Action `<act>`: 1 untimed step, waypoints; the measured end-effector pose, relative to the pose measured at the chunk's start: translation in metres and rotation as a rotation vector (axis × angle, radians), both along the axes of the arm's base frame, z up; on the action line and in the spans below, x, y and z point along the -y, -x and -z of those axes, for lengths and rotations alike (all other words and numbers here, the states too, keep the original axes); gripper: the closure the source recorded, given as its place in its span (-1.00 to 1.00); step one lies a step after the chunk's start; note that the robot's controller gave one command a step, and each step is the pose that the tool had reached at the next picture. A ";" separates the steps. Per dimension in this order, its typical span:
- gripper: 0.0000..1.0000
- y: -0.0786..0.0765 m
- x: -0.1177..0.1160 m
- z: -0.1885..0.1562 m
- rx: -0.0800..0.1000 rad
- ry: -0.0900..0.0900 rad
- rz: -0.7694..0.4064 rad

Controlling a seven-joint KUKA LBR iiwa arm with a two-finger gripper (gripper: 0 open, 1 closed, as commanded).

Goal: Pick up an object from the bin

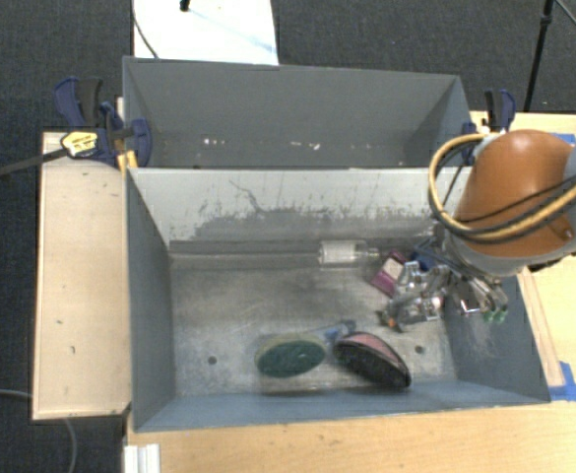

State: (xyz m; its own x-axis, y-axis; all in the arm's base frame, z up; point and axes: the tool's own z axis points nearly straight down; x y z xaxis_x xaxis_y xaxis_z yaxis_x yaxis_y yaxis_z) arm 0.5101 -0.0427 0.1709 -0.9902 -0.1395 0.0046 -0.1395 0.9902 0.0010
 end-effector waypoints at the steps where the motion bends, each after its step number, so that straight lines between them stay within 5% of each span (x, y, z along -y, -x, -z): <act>1: 1.00 0.003 0.011 -0.102 0.017 0.001 0.024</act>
Offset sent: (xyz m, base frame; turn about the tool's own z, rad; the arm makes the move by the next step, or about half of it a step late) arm -0.0051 -0.0105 0.0974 0.0183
